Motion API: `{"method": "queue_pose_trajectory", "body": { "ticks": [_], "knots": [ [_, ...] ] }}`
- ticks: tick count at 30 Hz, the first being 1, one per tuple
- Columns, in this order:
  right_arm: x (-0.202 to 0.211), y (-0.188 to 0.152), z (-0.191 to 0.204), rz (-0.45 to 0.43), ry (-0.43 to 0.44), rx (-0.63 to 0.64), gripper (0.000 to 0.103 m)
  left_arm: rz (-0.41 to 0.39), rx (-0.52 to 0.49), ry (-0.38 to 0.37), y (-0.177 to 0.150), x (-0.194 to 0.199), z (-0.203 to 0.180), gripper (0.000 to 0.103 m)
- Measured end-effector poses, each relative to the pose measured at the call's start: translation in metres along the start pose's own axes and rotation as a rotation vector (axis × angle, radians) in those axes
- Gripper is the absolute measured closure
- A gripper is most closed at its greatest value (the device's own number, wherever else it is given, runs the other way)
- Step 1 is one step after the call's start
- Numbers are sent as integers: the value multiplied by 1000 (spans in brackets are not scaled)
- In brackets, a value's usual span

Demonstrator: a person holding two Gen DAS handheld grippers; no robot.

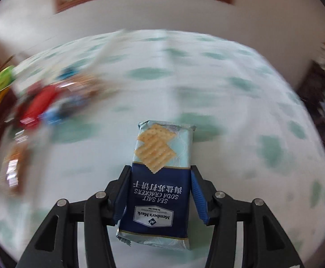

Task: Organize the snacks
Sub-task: 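Grasp the peanut-snack bag with the left gripper while the right grasps the blue cracker pack, then lower the peanut-snack bag into the tin and open the left gripper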

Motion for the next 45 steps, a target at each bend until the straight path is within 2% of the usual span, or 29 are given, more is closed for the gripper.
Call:
{"method": "queue_pose_trajectory", "body": {
  "ticks": [3, 6, 11, 13, 15, 16, 17, 18, 20, 23, 27, 30, 33, 45],
  "knots": [
    [-7, 6, -23, -26, -8, -62, 52, 61, 15, -5, 6, -29, -9, 26],
    [-9, 8, -25, -55, -13, -74, 52, 123, 5, 6, 8, -56, -18, 26],
    [-11, 7, -25, -71, -10, -85, 52, 145, -9, 39, 2, -77, -28, 29],
    [-12, 8, -26, -71, -7, -86, 52, 160, -11, 71, -1, -84, -29, 48],
    [-13, 9, -28, -72, -4, -88, 52, 172, -7, 30, -2, -90, -32, 59],
    [-13, 9, -30, -72, -2, -89, 52, 175, 0, 30, -3, -92, -33, 61],
    [-13, 9, -30, -73, -1, -90, 52, 159, 4, 40, -5, -91, -34, 62],
    [-13, 9, -30, -73, 0, -91, 52, 149, -1, 47, -6, -90, -36, 69],
    [-14, 9, -30, -72, 1, -90, 51, 129, -29, 88, -9, -85, -42, 70],
    [-13, 9, -29, -73, 3, -92, 51, 97, 6, 63, -14, -69, -41, 70],
    [-13, 8, -27, -71, -2, -84, 50, 1, 28, 94, -15, -31, -33, 70],
    [-13, 8, -27, -71, -3, -84, 50, -61, 56, 130, -16, -3, -17, 70],
    [-13, 8, -28, -71, -4, -82, 50, -90, 93, 153, -16, 16, -1, 70],
    [-13, 8, -28, -70, -8, -78, 50, -172, 178, 258, -25, 56, 70, 69]
  ]
}}
Point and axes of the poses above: each gripper's, at about its wrist camera, not at the fingertips, and x roughly against the way its jaws point, z to its left, y to its top, the point moved 3 cm from there along -x, roughly the way its jaws point
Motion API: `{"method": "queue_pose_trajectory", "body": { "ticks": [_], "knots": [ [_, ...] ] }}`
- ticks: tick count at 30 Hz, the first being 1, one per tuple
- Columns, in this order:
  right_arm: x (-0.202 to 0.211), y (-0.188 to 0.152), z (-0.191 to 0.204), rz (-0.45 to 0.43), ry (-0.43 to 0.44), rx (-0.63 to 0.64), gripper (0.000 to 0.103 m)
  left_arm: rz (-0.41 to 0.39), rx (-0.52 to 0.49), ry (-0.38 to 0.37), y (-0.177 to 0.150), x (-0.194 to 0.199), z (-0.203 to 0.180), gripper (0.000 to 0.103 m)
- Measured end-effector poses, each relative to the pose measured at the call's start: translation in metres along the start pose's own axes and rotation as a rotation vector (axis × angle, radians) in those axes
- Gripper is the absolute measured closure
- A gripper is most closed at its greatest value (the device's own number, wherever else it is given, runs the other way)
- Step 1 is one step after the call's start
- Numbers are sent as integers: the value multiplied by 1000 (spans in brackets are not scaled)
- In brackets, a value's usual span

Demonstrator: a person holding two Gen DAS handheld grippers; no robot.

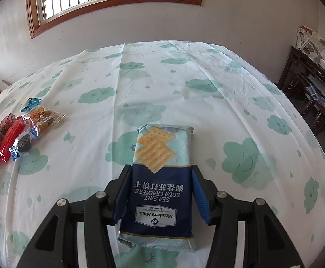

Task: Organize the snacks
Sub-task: 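Lower the peanut-snack bag into the tin and open the left gripper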

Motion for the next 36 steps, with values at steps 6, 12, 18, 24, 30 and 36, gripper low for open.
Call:
{"method": "queue_pose_trajectory", "body": {
  "ticks": [6, 12, 18, 24, 30, 36],
  "knots": [
    [0, 0, 0, 1, -6, 7, 50, 21, 30, 48, -6, -14, 35, 69],
    [0, 0, 0, 1, -5, 7, 50, 15, 47, 79, -14, -28, 60, 69],
    [0, 0, 0, 1, -5, 7, 50, -2, 21, 85, -21, -39, 73, 69],
    [0, 0, 0, 1, -5, 7, 50, -4, 6, 81, -26, -50, 81, 69],
    [0, 0, 0, 1, -5, 7, 50, -5, -7, 76, -30, -55, 84, 69],
    [0, 0, 0, 1, -4, 7, 50, 10, -2, 75, -33, -63, 91, 69]
  ]
}}
Point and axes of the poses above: each gripper's, at about its wrist camera, not at the fingertips, and x roughly against the way its jaws point, z to its left, y to its top, the point moved 3 cm from there along -x, roughly the way its jaws point
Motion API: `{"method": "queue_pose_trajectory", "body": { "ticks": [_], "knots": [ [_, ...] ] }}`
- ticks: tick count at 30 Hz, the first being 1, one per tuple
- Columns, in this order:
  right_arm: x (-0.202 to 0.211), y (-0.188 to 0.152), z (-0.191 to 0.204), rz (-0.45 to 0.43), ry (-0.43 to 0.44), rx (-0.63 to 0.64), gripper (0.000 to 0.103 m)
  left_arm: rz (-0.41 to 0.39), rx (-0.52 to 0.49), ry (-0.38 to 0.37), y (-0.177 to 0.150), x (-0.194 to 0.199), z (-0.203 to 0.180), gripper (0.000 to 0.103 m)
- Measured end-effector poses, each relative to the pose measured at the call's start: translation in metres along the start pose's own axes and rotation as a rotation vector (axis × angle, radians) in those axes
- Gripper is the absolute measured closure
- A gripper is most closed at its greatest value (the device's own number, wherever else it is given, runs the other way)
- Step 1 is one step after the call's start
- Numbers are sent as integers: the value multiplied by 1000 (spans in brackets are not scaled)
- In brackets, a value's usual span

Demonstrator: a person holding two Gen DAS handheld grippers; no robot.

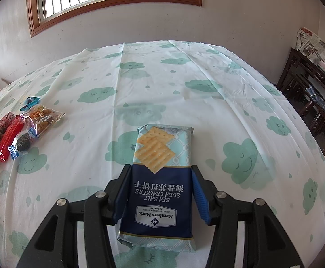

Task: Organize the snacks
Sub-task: 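Lower the peanut-snack bag into the tin and open the left gripper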

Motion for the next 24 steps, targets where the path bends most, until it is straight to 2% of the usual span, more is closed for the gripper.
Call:
{"method": "queue_pose_trajectory", "body": {
  "ticks": [24],
  "knots": [
    [0, 0, 0, 0, 1, 1, 50, 30, -2, 13, -11, -18, 13, 68]
  ]
}}
Point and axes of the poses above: each gripper's, at about its wrist camera, not at the fingertips, and x roughly against the way its jaws point, z to its left, y to its top, the point moved 3 cm from there along -x, roughly the way its jaws point
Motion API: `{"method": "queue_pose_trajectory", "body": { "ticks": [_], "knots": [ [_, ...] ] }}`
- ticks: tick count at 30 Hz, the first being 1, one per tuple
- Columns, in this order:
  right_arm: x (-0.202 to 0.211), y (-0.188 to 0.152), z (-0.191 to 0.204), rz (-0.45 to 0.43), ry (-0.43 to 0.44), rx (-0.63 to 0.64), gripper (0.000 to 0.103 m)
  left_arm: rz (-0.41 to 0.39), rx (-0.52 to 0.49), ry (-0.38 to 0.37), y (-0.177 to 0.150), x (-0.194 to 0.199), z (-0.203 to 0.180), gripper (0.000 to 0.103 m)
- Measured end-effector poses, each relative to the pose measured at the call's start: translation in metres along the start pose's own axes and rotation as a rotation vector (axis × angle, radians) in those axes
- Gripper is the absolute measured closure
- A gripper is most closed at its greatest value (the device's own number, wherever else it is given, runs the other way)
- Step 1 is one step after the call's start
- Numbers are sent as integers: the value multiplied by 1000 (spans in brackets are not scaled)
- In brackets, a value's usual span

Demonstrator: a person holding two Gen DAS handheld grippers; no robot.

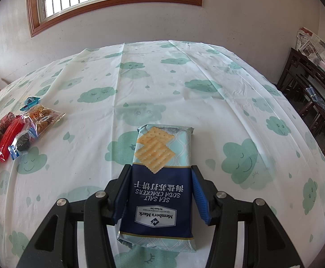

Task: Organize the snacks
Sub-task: 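Lower the peanut-snack bag into the tin and open the left gripper, then carry the blue cracker pack into the tin and release it with the right gripper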

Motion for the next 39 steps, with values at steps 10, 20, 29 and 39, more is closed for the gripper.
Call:
{"method": "queue_pose_trajectory", "body": {
  "ticks": [10, 20, 29, 39],
  "knots": [
    [0, 0, 0, 0, 0, 0, 50, -1, 2, -10, -1, -1, 2, 67],
    [0, 0, 0, 0, 1, 0, 50, 4, 30, -67, 3, 3, 8, 66],
    [0, 0, 0, 0, 3, -1, 52, -55, 81, -76, 10, 31, 15, 62],
    [9, -7, 8, 11, 59, -10, 52, -133, 79, -36, 11, 79, 7, 59]
  ]
}}
Point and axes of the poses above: each gripper's, at about its wrist camera, not at the fingertips, and x roughly against the way its jaws point, z to its left, y to its top, the point moved 3 cm from there along -x, roughly the way its jaws point
